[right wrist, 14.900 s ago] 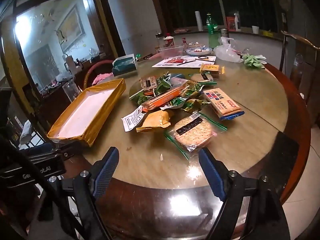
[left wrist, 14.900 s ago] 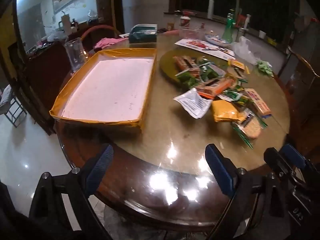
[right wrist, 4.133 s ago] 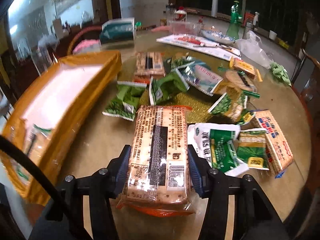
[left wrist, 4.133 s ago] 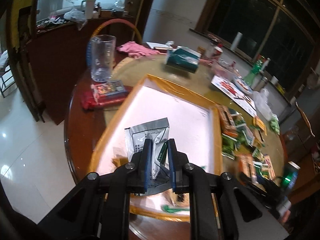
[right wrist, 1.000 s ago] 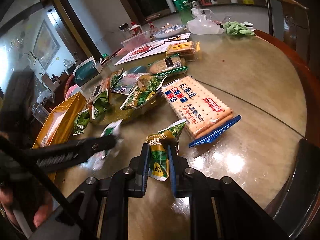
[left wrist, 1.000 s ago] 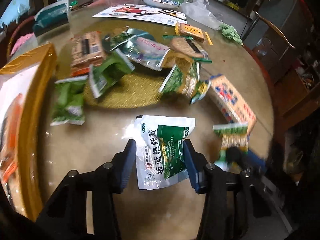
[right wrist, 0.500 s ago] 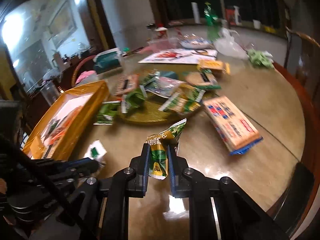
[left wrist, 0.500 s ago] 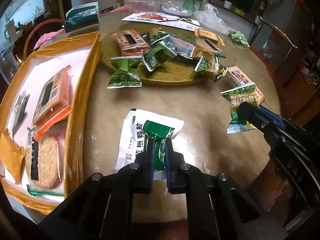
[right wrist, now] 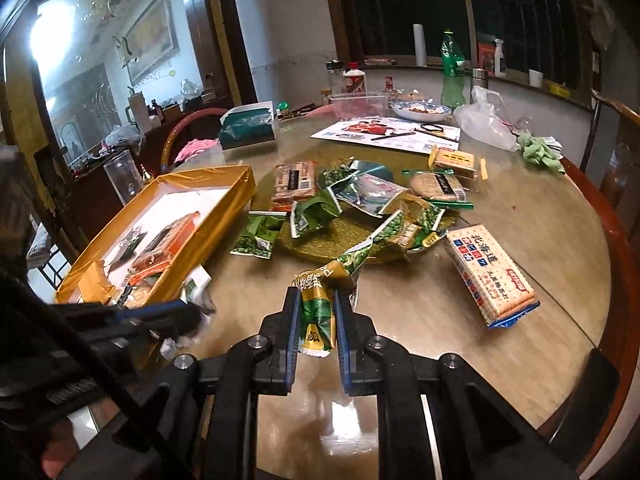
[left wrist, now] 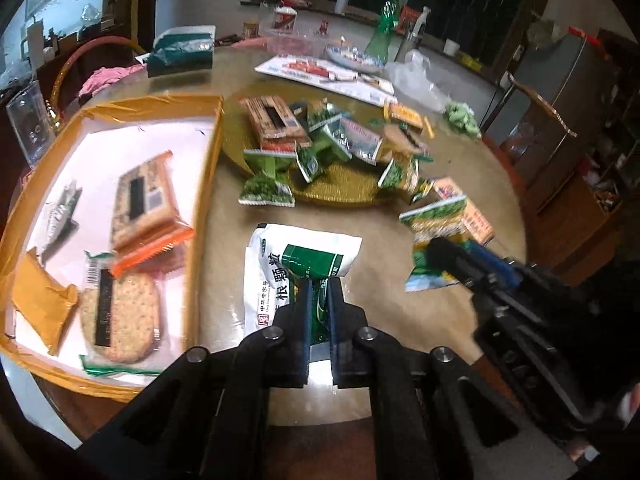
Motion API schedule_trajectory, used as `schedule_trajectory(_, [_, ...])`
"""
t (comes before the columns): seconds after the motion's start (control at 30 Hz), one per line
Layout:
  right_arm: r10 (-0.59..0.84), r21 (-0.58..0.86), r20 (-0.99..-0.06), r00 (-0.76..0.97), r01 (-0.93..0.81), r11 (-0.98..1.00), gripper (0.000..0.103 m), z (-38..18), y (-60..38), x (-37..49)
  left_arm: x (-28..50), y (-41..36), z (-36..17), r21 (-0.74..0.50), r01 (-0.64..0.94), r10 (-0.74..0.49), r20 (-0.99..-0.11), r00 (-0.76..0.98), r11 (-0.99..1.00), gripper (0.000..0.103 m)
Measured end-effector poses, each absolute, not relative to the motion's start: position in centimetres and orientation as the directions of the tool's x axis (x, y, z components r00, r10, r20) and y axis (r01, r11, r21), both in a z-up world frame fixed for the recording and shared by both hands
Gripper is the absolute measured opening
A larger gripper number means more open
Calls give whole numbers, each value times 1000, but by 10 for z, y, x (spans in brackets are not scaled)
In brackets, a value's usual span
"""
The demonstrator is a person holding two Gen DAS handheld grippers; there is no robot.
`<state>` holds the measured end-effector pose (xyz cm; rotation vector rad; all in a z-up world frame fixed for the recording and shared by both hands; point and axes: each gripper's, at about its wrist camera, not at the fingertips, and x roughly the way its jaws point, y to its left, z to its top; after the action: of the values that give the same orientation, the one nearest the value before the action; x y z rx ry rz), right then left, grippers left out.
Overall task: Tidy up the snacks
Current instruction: 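Carry both bags into the tray and open both tools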
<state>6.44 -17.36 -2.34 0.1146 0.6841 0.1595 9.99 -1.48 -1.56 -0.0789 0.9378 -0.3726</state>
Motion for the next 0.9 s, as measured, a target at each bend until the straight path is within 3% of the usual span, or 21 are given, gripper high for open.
schedule_trajectory(0.4, [332,222,-595,732,-247,943,14,-14,-134,78,94,98,29,-276,73,-253,-706,662,958,7])
schedule_trajectory(0.63, [457,281,-572,681,-361,889,14,-7,-89,111,120,153,13,-307,-32,-211,-723,658,951,7])
schedule_trajectory(0.9, [489,274,-598,635,-411,869,14,-4,-37,183,175,145,-17,-268,-24,-202,-782,590,963,7])
